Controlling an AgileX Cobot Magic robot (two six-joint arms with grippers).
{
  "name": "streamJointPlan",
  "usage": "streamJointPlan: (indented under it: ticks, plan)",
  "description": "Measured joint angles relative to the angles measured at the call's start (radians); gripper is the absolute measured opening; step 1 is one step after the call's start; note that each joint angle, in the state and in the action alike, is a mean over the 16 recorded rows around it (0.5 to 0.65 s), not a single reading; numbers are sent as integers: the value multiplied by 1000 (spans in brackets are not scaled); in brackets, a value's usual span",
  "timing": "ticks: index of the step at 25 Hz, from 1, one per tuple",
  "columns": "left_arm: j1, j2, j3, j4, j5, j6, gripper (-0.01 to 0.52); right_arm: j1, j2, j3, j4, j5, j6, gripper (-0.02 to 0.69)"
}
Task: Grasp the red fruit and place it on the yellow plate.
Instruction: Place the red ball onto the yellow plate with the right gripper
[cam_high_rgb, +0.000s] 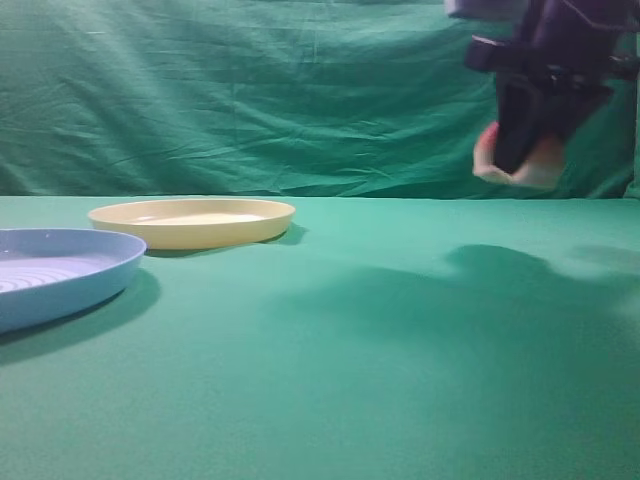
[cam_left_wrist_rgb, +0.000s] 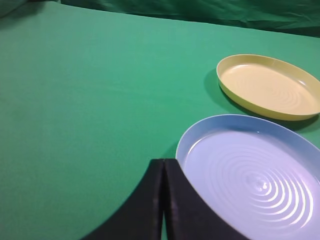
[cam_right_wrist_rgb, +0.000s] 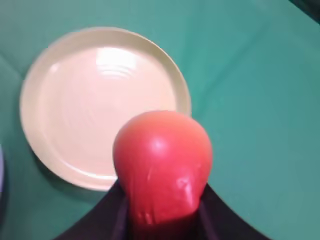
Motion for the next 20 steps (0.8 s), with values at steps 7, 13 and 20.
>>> streamJointPlan:
  ticks: [7,13,20]
  plan:
    - [0,0,0,0,0,0,0,139,200,-237,1,-27,-10,212]
    - [0,0,0,0,0,0,0,179,334,-341,-2,-47,-15,370]
    - [0,0,0,0,0,0,0,181,369,-384,-30,-38,4,562]
